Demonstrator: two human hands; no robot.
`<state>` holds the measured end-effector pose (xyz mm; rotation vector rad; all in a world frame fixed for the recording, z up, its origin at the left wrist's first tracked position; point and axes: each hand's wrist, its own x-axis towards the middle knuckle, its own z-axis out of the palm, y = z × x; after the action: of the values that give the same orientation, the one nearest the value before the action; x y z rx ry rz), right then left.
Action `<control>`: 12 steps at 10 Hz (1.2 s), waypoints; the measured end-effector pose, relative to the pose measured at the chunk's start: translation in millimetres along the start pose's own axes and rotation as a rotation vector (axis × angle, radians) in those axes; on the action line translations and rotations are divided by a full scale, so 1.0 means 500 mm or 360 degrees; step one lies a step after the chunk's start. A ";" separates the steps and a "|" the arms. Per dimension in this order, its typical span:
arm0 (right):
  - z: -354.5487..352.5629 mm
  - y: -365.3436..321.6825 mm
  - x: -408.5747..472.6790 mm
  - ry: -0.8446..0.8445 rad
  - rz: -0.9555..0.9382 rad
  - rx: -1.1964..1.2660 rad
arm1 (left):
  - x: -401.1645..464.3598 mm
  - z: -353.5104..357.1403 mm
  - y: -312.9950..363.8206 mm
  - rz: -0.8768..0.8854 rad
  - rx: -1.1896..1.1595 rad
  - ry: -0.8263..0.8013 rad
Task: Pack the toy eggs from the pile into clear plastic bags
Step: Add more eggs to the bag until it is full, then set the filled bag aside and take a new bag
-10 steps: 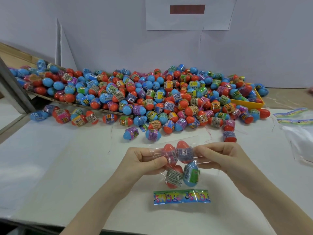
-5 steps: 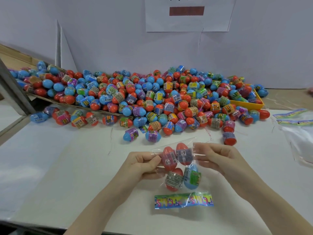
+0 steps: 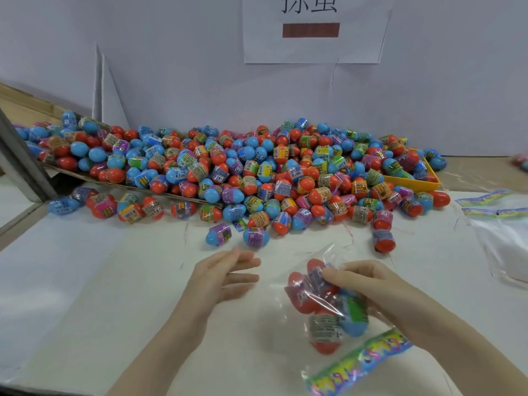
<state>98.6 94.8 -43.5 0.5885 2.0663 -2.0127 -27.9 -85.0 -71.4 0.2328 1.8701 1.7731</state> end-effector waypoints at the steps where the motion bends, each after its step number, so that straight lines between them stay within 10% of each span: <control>1: -0.047 -0.031 0.004 0.0281 -0.0103 0.0015 | 0.011 -0.016 0.009 0.0054 0.0057 0.0081; 3: -0.167 -0.088 -0.002 0.1209 -0.0559 0.0405 | 0.043 -0.032 0.009 0.0169 0.0126 0.0330; 4: -0.179 -0.085 0.053 0.1406 -0.0655 -0.0194 | 0.072 -0.033 -0.004 0.0479 0.0633 0.0531; 6: -0.164 -0.046 0.122 0.1047 -0.0003 -0.0905 | 0.133 -0.027 -0.003 0.0653 0.1327 0.0645; 9: -0.331 0.021 0.042 0.1791 0.0041 -0.1368 | 0.133 -0.038 -0.030 0.0773 0.1212 0.0677; 12: -0.468 0.161 -0.036 0.1825 0.0705 -0.1255 | 0.130 -0.034 -0.035 0.0950 0.1416 0.0697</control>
<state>179.2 323.2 -96.6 2.0261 2.5783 -0.4349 -86.6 -70.2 -105.9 0.8524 3.0743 1.2225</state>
